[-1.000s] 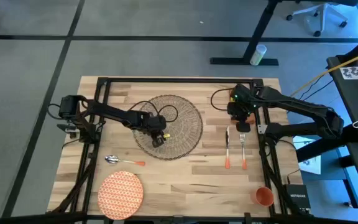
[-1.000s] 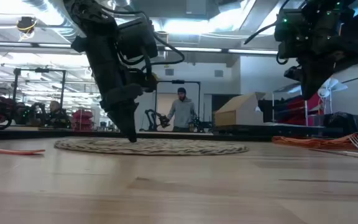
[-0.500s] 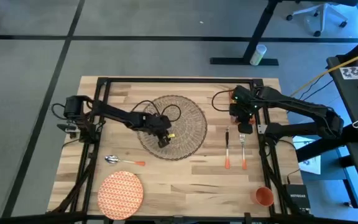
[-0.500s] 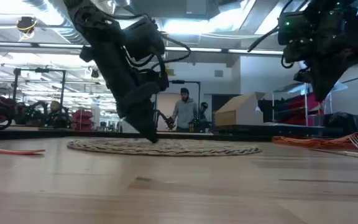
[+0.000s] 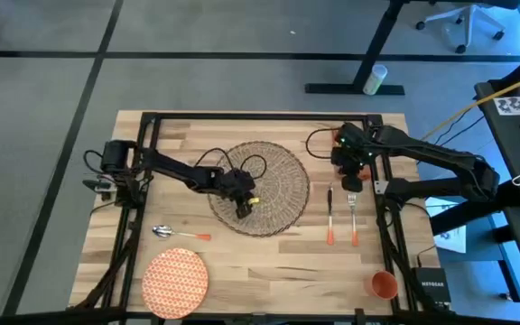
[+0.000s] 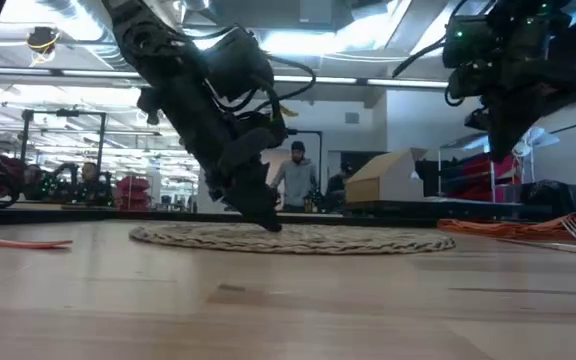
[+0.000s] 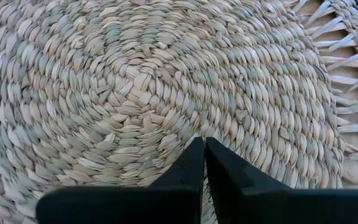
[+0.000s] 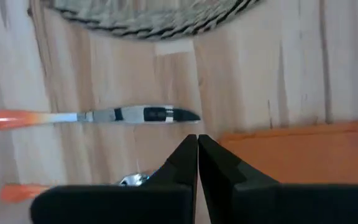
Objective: Set table place
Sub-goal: Move the brown woven placemat to the center of the table, then put the spoon on the brown woven placemat
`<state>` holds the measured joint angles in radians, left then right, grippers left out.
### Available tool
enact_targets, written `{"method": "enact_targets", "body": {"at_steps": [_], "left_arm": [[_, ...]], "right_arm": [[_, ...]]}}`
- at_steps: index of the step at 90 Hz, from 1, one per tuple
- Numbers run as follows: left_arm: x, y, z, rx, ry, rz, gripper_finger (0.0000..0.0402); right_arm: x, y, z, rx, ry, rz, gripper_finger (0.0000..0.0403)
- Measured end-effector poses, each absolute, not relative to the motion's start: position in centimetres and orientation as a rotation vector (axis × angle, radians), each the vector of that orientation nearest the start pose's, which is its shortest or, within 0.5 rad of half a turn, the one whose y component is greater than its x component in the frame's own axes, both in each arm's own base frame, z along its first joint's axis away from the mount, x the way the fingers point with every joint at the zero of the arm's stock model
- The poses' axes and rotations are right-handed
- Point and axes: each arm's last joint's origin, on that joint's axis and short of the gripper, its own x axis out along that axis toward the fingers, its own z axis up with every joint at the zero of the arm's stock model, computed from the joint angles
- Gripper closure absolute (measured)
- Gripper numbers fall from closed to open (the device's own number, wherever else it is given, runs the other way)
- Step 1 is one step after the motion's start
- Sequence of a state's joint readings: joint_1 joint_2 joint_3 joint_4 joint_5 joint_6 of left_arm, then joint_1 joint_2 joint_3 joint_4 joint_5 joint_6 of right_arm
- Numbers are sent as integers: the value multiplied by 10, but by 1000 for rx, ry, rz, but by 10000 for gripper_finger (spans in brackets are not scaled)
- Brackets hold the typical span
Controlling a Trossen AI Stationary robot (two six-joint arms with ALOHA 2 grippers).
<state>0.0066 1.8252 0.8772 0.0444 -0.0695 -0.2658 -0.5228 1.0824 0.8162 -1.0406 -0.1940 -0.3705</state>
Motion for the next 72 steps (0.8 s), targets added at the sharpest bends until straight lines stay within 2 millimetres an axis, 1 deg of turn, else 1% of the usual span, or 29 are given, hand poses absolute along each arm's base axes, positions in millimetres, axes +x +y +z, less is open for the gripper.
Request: {"method": "enact_targets", "body": {"at_steps": [9,20,28,37,41,49,59,72], "left_arm": [[336,-6,119,-169,915,146,402],[332,-18,131,-99,1001,86,402],[327,-26,147,-42,1102,44,402],[319,-33,170,4,1203,16,402],[313,-36,178,21,1256,10,402],[300,-42,185,56,1384,1,402],[282,-53,194,92,1486,-18,402],[264,-75,196,180,1603,-68,402]], "right_arm": [[153,-82,237,137,1247,-47,402],[153,-82,237,117,1246,-33,402],[154,-82,238,106,1237,-31,402],[155,-83,238,80,1222,-22,402],[156,-83,238,72,1220,-19,402],[156,-84,238,55,1211,-13,402],[157,-84,238,52,1209,-12,402],[157,-84,238,48,1209,-9,402]]}}
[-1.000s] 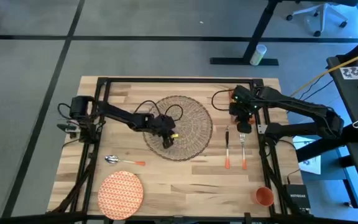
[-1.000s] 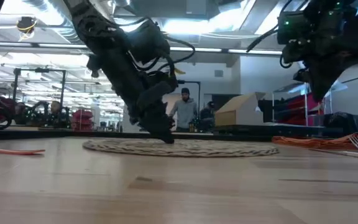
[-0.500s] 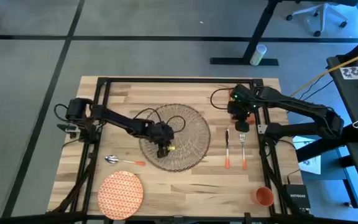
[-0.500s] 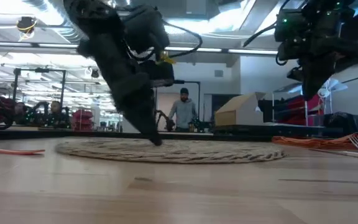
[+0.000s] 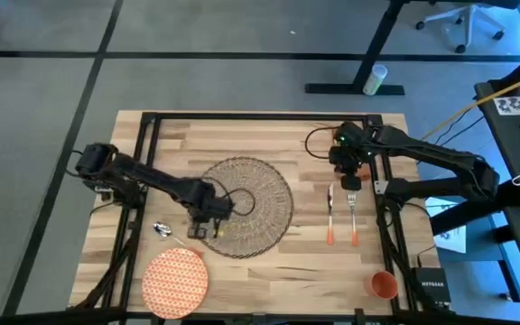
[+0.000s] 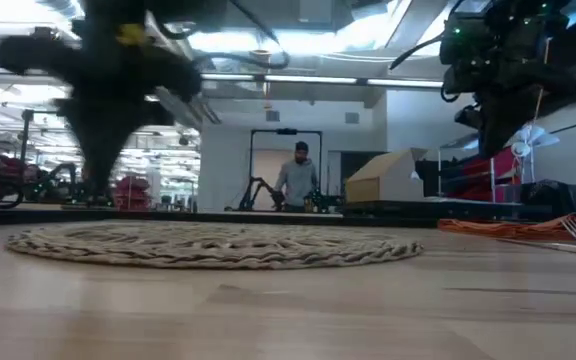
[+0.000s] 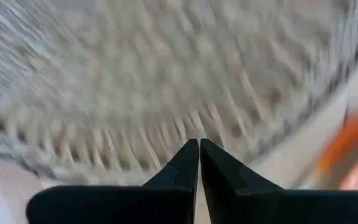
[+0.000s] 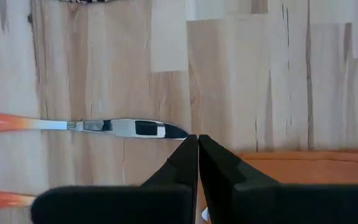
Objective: Set table place
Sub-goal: Put the spoon on the brown woven placemat
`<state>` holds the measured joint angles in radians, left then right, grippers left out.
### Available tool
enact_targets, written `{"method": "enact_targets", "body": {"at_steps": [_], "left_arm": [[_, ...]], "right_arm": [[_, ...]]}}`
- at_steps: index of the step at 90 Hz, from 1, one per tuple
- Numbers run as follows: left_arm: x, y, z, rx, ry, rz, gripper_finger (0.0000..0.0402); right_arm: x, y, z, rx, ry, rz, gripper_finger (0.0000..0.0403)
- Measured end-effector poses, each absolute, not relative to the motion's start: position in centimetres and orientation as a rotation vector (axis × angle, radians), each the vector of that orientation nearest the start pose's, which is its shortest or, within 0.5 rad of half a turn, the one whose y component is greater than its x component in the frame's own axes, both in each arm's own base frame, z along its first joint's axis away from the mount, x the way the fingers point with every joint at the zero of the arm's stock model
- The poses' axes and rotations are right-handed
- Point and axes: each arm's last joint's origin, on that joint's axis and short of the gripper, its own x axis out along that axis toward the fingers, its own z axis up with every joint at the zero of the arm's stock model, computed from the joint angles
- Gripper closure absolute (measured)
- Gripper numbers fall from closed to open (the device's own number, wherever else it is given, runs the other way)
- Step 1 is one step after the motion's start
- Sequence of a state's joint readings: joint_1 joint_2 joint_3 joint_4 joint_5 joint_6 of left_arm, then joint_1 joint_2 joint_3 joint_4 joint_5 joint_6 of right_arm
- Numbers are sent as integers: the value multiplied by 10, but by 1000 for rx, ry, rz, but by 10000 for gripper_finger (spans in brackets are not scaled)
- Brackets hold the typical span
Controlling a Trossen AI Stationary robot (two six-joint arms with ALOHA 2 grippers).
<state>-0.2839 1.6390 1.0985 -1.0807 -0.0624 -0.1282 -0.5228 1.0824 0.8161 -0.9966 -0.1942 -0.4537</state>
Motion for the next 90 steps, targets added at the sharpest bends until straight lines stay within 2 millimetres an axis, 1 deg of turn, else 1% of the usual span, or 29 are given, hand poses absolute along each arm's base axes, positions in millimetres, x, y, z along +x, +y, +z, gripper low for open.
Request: {"method": "enact_targets", "body": {"at_steps": [20,37,42,48,58,65,75,90], "left_arm": [[247,-113,196,313,1613,-183,402],[237,-132,196,362,1603,-229,402],[233,-134,193,365,1608,-227,402],[225,-133,185,362,1653,-206,402],[212,-132,171,294,1740,-201,402],[207,-133,165,234,1776,-206,401],[206,-137,163,204,1761,-215,393],[211,-145,162,188,1679,-256,371]], "right_arm": [[156,-84,238,27,1210,6,402],[156,-84,238,17,1210,13,402],[156,-84,238,11,1210,17,402],[156,-84,238,6,1209,21,402],[156,-84,238,6,1209,21,402],[156,-84,238,5,1209,21,402],[156,-84,238,5,1209,21,402],[157,-84,238,3,1207,21,402]]}}
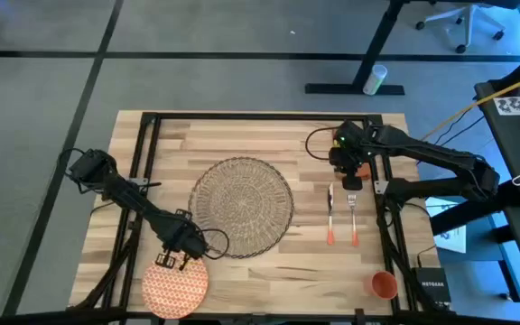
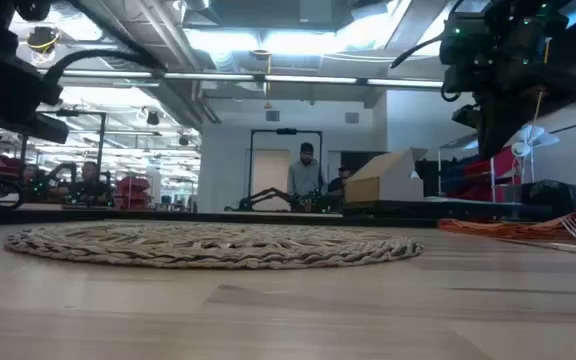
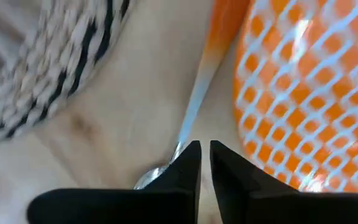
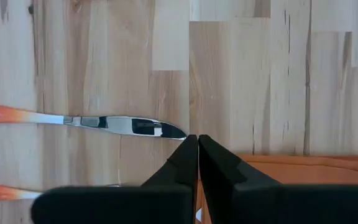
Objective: Set table place
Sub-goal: Put the spoon on the brown woven placemat
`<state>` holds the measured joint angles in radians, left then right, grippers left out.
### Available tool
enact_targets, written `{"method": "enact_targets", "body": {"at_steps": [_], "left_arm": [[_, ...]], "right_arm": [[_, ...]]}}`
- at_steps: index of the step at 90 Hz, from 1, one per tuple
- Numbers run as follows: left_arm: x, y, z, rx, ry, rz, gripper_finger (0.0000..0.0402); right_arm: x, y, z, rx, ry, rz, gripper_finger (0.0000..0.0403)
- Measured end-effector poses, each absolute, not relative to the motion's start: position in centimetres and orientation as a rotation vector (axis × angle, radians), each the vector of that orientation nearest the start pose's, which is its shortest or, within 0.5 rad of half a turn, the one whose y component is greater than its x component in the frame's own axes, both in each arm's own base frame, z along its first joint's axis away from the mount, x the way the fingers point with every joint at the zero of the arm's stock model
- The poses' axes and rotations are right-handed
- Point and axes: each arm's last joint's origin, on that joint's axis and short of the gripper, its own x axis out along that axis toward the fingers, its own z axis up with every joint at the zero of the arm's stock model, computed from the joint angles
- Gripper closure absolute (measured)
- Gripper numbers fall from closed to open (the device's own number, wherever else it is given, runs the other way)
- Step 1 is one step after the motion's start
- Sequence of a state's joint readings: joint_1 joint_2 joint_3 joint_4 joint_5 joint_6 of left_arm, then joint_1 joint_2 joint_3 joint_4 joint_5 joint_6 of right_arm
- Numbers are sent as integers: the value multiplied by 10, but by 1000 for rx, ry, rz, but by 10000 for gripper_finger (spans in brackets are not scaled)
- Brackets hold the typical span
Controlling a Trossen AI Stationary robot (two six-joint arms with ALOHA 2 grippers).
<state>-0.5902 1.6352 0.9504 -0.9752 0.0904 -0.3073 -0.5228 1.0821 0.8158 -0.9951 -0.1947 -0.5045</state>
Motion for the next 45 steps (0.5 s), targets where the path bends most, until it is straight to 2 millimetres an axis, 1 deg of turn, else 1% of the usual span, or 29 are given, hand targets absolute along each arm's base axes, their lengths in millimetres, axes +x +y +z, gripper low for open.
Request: {"method": "enact_targets", "body": {"at_steps": [23,45], "left_arm": [[209,-142,162,238,1692,-206,341],[196,-137,150,257,1746,-192,335]], "right_arm": [[157,-84,238,3,1207,21,402],[157,-84,238,3,1206,21,402]]}}
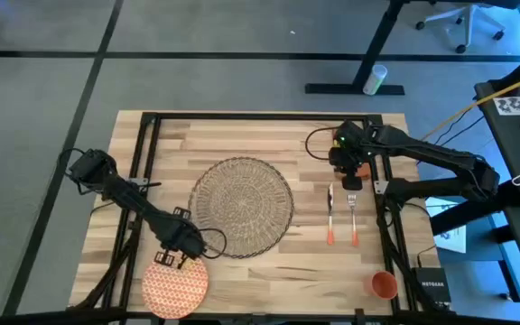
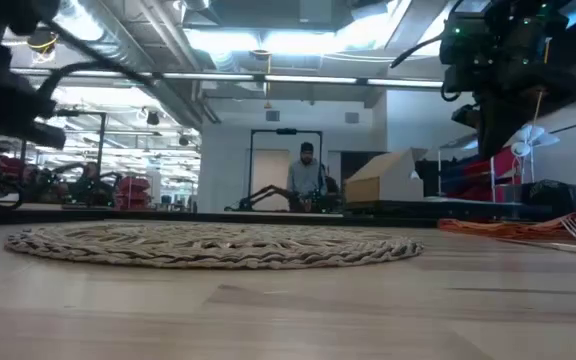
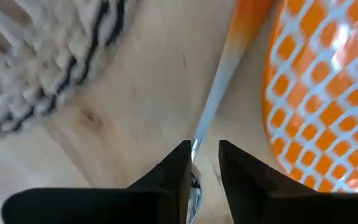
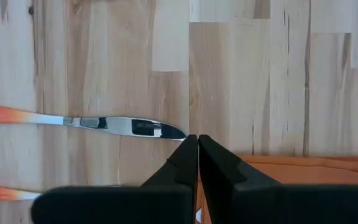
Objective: Set table place
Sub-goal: Put the spoon on the brown woven placemat
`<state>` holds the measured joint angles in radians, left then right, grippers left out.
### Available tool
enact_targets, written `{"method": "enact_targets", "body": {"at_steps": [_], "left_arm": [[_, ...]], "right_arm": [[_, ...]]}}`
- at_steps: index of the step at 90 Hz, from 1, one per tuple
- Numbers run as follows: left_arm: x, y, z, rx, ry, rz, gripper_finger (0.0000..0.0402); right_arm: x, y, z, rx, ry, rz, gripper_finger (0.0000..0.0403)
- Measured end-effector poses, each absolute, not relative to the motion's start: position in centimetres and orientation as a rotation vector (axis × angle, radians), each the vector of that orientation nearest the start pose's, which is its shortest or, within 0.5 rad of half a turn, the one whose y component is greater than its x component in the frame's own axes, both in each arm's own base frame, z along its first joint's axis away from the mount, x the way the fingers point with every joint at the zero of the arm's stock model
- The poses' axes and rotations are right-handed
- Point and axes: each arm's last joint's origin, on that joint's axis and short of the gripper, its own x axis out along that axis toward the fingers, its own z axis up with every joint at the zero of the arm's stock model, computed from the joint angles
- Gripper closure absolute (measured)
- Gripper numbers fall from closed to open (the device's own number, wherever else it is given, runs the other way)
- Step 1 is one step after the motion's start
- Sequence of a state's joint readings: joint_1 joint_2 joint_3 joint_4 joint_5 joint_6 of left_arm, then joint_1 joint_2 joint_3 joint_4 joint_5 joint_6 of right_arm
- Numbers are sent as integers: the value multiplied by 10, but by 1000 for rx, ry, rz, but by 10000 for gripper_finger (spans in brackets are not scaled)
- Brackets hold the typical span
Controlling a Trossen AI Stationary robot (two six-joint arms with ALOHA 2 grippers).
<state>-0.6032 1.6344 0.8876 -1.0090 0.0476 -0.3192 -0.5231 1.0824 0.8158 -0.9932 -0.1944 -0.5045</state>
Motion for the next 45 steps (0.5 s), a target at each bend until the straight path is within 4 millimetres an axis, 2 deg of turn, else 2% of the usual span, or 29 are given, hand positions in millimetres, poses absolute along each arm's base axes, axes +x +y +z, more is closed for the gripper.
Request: {"method": "enact_targets", "body": {"at_steps": [25,45], "left_arm": [[187,-130,135,248,1763,-169,341],[185,-126,136,297,1781,-85,395]], "right_arm": [[157,-84,238,2,1206,20,402],[157,-84,238,-3,1210,12,402]]}}
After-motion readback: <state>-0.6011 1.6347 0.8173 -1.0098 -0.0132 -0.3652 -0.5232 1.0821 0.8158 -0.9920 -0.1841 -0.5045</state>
